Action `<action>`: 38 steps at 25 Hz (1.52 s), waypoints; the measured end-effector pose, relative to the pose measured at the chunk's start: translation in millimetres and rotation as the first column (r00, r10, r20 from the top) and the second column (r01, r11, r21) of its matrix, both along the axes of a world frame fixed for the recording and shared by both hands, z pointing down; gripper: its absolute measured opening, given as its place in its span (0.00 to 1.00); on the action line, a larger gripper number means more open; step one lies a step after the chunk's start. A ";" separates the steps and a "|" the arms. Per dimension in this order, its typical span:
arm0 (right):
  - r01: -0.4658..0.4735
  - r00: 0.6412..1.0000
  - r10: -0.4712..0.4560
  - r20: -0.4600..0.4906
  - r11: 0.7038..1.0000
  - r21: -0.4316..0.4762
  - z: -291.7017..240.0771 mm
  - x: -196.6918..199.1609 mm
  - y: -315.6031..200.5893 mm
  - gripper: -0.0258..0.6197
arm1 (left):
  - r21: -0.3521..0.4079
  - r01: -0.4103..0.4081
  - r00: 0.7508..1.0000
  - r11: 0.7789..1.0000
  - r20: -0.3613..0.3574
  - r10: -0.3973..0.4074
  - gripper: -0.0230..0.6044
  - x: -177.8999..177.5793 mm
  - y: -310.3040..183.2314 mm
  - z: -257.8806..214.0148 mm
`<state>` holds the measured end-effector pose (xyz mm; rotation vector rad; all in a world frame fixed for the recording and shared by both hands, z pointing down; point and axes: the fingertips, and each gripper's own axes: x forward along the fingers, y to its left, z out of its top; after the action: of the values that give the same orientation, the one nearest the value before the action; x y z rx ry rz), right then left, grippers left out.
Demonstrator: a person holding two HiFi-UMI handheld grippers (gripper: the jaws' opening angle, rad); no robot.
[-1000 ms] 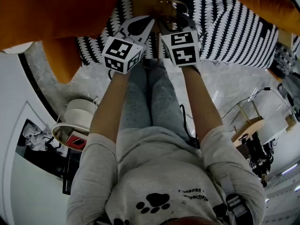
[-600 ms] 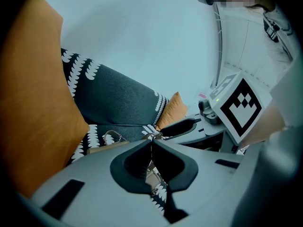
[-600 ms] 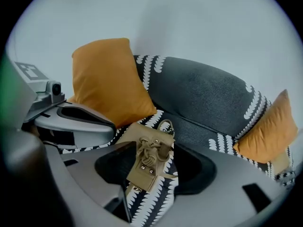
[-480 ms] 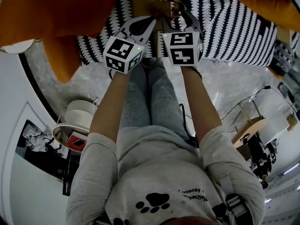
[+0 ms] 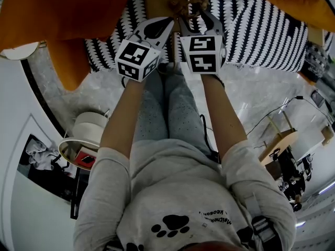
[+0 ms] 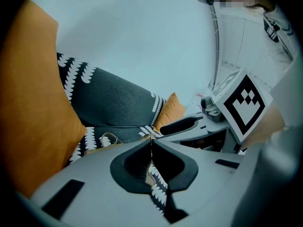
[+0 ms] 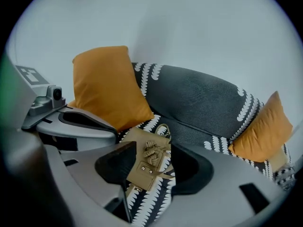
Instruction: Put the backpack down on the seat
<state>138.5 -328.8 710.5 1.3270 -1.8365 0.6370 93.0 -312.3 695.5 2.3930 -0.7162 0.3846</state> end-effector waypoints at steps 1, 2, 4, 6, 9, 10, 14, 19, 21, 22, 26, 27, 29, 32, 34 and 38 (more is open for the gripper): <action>0.002 1.000 -0.002 -0.001 1.000 0.004 -2.0 0.2 1.6 0.41 | 0.002 -0.001 1.000 1.000 -0.001 0.001 0.07 1.1 1.2 -1.9; 0.004 1.000 -0.004 0.004 1.000 0.007 -4.0 -0.4 3.2 0.41 | 0.004 -0.003 1.000 1.000 -0.002 0.003 0.07 1.8 2.4 -3.9; 0.005 1.000 -0.006 0.023 1.000 0.013 -9.2 -2.8 5.8 0.41 | 0.009 -0.006 1.000 1.000 -0.005 0.006 0.07 2.6 4.1 -8.3; 0.003 1.000 -0.004 0.030 1.000 0.029 -17.4 -4.3 6.5 0.39 | 0.014 -0.006 1.000 1.000 -0.005 0.006 0.07 2.2 4.8 -14.0; 0.012 0.999 -0.014 0.036 0.998 0.069 -35.6 -7.7 7.8 0.26 | 0.023 -0.009 1.000 1.000 0.000 0.009 0.07 1.0 6.8 -26.7; 0.015 0.999 -0.018 0.041 0.996 0.082 -42.5 -9.0 8.2 0.23 | 0.028 -0.012 1.000 1.000 0.002 0.012 0.07 0.7 7.6 -32.3; -0.013 0.998 0.006 0.061 0.992 0.123 -73.9 -8.1 8.2 0.12 | 0.051 -0.023 1.000 0.998 0.006 0.022 0.07 -0.5 10.1 -61.5; -0.054 0.994 0.038 0.104 0.986 0.156 -115.4 -4.3 13.4 0.09 | 0.073 -0.013 1.000 0.997 0.006 0.013 0.07 0.6 16.3 -106.2; -0.054 0.993 0.035 0.116 0.985 0.167 -131.1 -3.0 18.9 0.09 | 0.079 -0.012 1.000 0.997 0.003 0.012 0.07 2.6 20.3 -123.1; -0.053 0.992 0.033 0.121 0.984 0.171 -139.5 -2.4 22.5 0.09 | 0.083 -0.014 1.000 0.996 0.002 0.014 0.07 3.8 22.7 -131.3; -0.052 0.987 0.023 0.157 0.981 0.186 -177.6 -1.3 42.2 0.09 | 0.094 -0.008 1.000 0.996 -0.005 0.009 0.07 6.6 33.3 -167.7; -0.051 0.986 0.019 0.166 0.980 0.191 -188.0 -1.8 47.3 0.09 | 0.099 -0.004 1.000 0.995 -0.009 0.005 0.07 6.9 35.6 -177.9; -0.045 0.984 0.007 0.179 0.977 0.208 -209.7 -2.5 54.8 0.09 | 0.115 0.002 1.000 0.993 -0.019 0.000 0.07 7.8 38.7 -199.2; -0.044 0.980 -0.003 0.200 0.972 0.231 -241.6 -3.1 66.2 0.09 | 0.130 0.008 1.000 0.991 -0.028 -0.004 0.07 7.8 47.2 -230.4; -0.045 0.977 -0.007 0.212 0.970 0.240 -260.4 -4.4 76.2 0.09 | 0.132 0.017 1.000 0.991 -0.028 -0.014 0.07 5.1 56.9 -247.7; -0.029 0.979 -0.029 0.201 0.960 0.279 -292.8 -5.5 90.8 0.09 | 0.147 0.024 0.998 0.989 -0.053 -0.017 0.07 2.7 74.5 -280.2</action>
<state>133.0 -238.0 417.7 1.4889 -2.1560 0.5427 95.7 -237.8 415.2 2.5219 -0.7692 0.2689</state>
